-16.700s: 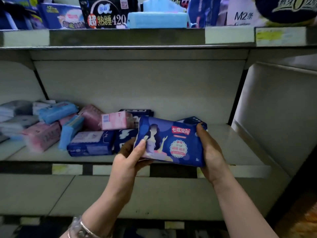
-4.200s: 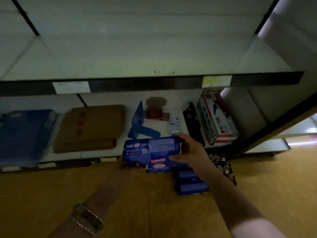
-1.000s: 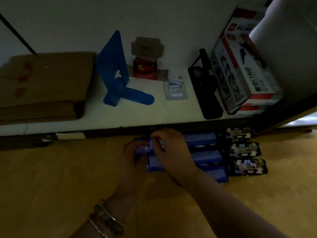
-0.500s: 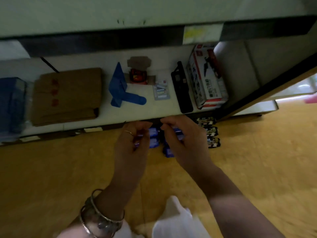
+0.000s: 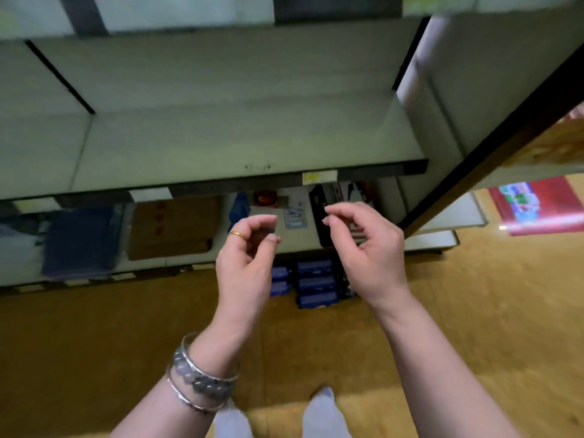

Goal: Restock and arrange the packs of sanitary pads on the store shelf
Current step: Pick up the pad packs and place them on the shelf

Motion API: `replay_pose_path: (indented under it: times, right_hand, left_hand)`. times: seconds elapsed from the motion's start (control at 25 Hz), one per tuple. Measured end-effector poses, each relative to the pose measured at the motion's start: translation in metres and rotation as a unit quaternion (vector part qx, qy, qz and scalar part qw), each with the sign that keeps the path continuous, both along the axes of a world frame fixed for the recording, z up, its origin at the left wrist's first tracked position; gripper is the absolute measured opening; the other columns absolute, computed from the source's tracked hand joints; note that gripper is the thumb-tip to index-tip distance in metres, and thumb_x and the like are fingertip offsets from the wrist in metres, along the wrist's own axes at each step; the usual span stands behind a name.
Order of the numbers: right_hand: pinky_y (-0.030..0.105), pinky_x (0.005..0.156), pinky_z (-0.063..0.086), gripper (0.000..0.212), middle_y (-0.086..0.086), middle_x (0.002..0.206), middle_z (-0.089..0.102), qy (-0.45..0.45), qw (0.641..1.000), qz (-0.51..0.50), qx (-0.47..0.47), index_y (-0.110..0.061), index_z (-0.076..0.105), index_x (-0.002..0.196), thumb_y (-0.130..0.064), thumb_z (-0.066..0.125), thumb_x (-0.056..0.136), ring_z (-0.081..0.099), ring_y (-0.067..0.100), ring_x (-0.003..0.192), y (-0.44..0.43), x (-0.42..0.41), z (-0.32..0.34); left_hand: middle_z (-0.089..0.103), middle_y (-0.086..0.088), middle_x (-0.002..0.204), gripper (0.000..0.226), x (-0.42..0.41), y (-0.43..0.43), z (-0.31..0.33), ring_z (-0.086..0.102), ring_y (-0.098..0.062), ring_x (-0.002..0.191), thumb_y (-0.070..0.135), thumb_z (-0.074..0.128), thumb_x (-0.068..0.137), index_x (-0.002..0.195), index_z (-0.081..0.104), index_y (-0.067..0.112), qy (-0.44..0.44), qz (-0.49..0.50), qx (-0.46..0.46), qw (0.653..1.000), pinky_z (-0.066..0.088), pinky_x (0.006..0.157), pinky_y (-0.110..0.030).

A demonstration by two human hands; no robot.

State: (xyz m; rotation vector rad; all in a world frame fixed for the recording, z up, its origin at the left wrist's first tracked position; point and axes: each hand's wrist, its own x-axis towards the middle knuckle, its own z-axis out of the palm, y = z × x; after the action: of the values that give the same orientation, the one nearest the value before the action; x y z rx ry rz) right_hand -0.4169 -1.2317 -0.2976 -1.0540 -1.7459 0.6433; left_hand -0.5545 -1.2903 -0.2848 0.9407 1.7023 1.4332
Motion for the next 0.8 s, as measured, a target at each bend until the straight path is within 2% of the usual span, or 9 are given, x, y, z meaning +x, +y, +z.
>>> replay_pose_path:
  times: [0.08, 0.28, 0.4, 0.6, 0.8]
  right_hand:
    - [0.017, 0.074, 0.048, 0.012, 0.003, 0.083, 0.065, -0.001, 0.999, 0.012, 0.036, -0.001, 0.068, 0.092, -0.005, 0.059, 0.086, 0.060, 0.011, 0.078, 0.001, 0.008, 0.034]
    - [0.017, 0.073, 0.048, 0.010, 0.008, 0.080, 0.066, 0.038, 0.988, 0.022, 0.147, 0.001, 0.068, 0.087, 0.000, 0.059, 0.083, 0.060, 0.012, 0.077, 0.012, 0.013, 0.128]
    - [0.013, 0.074, 0.047, 0.010, 0.005, 0.081, 0.065, 0.071, 0.978, 0.043, 0.194, 0.001, 0.068, 0.089, 0.001, 0.059, 0.083, 0.059, 0.010, 0.077, 0.013, 0.019, 0.176]
    - [0.018, 0.074, 0.050, 0.013, 0.003, 0.082, 0.066, 0.100, 0.969, 0.075, 0.212, -0.002, 0.068, 0.090, -0.007, 0.057, 0.085, 0.061, 0.009, 0.078, 0.017, 0.021, 0.219]
    - [0.011, 0.075, 0.048, 0.013, 0.002, 0.085, 0.064, 0.052, 0.961, 0.119, 0.245, -0.001, 0.067, 0.092, -0.007, 0.057, 0.085, 0.059, 0.006, 0.079, 0.026, -0.001, 0.241]
  left_hand:
    - [0.063, 0.002, 0.091, 0.022, 0.008, -0.002, 0.040, 0.062, -0.012, 0.086, -0.004, 0.052, 0.089, 0.098, 0.060, 0.014, 0.000, -0.004, 0.042, 0.999, 0.051, 0.084, -0.029]
    - [0.064, 0.000, 0.091, 0.019, 0.015, -0.006, 0.126, 0.062, 0.000, 0.075, -0.003, 0.051, 0.090, 0.102, 0.061, 0.007, 0.024, 0.011, 0.125, 0.992, 0.051, 0.073, -0.013]
    - [0.064, -0.001, 0.092, 0.019, 0.016, -0.009, 0.171, 0.063, -0.003, 0.075, -0.003, 0.051, 0.089, 0.098, 0.061, 0.010, 0.043, 0.022, 0.182, 0.982, 0.052, 0.076, -0.017]
    - [0.064, 0.000, 0.087, 0.024, 0.014, -0.010, 0.212, 0.063, -0.004, 0.073, -0.004, 0.052, 0.088, 0.093, 0.061, 0.017, 0.060, 0.044, 0.247, 0.966, 0.051, 0.073, -0.016]
    - [0.063, -0.002, 0.085, 0.021, -0.003, -0.002, 0.230, 0.062, -0.004, 0.073, -0.002, 0.052, 0.089, 0.095, 0.061, 0.015, 0.064, 0.063, 0.263, 0.961, 0.052, 0.074, -0.017]
